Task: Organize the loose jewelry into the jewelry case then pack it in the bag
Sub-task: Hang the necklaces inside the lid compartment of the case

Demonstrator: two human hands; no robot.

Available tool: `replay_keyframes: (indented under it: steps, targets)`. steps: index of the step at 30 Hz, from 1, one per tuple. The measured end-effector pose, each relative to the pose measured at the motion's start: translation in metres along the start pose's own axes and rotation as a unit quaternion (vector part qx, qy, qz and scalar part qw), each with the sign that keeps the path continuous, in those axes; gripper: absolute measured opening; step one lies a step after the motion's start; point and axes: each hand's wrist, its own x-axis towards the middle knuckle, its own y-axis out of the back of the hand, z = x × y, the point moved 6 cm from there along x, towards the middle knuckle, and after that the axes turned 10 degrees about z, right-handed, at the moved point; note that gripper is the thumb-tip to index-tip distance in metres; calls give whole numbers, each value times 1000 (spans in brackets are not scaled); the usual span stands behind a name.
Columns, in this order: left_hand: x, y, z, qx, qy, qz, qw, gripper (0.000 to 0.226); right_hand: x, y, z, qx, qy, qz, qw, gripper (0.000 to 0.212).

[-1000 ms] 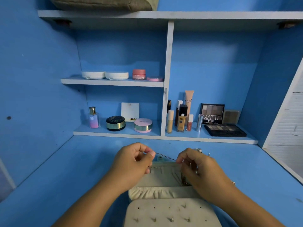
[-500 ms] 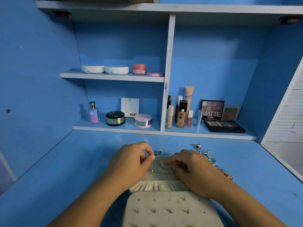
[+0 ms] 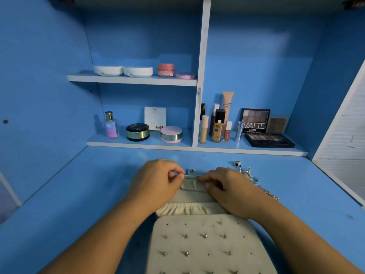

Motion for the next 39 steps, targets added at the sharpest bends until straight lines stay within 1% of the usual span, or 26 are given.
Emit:
replay_keyframes:
  steps: [6, 12, 14, 17, 22, 25, 28, 30, 32, 34, 35, 37, 39]
  targets:
    - [-2, -4, 1, 2, -13, -30, 999, 8, 0, -3, -2, -14, -2, -24, 1000, 30]
    - [-5, -6, 3, -25, 14, -66, 997, 6, -1, -3, -3, -29, 5, -34, 999, 32]
    - [-6, -4, 4, -36, 23, -82, 996, 7, -2, -1, -3, -15, 6, -23, 1000, 29]
    - [-6, 0, 2, -21, 32, -97, 995, 9, -5, 2, -3, 13, -2, -9, 1000, 27]
    - [-8, 1, 3, -10, 36, -139, 990, 9, -7, 4, -4, 26, -5, -14, 1000, 26]
    - [-10, 1, 6, -34, 36, -153, 987, 8, -9, 8, -7, 62, -6, -13, 998, 23]
    - [-11, 3, 12, -88, 38, -164, 982, 7, -13, 15, -8, 112, -8, 1, 994, 20]
    - [-11, 5, 19, -126, 26, -166, 978, 7, -14, 20, -11, 134, 4, 26, 991, 19]
    - [-11, 9, 27, -158, 5, -161, 974, 9, -15, 21, -16, 156, 18, 34, 987, 22]
    - [-12, 13, 34, -185, -18, -159, 970, 12, -16, 17, -22, 162, 33, 8, 986, 27]
    - [-12, 14, 38, -194, -28, -159, 968, 12, -17, 13, -25, 155, 46, -10, 987, 26]
    - [-13, 17, 43, -200, -45, -160, 966, 12, -19, 9, -30, 144, 66, -32, 987, 16]
    - [-14, 19, 45, -197, -55, -162, 965, 13, -20, 9, -31, 147, 67, -37, 986, 8]
